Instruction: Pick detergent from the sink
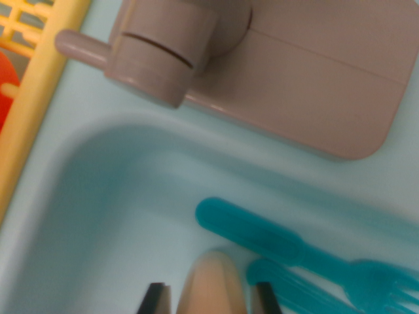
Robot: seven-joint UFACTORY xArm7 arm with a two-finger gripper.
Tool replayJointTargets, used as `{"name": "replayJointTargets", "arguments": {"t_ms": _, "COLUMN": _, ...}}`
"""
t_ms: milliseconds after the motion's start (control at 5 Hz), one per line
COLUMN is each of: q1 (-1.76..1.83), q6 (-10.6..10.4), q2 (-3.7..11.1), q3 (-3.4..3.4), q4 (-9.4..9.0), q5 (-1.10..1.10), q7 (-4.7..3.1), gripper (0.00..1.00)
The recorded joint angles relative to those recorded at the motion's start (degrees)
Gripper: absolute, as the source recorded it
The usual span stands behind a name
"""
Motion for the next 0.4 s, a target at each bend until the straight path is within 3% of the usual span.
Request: {"name": "replayJointTargets", "arguments": {"t_ms": 400, "q1": 0.0, "q6": 0.45, "q2": -0.14, "q3": 0.0, "q4": 0.32, "q5": -0.03, "q7": 0.04, "gripper": 1.0}}
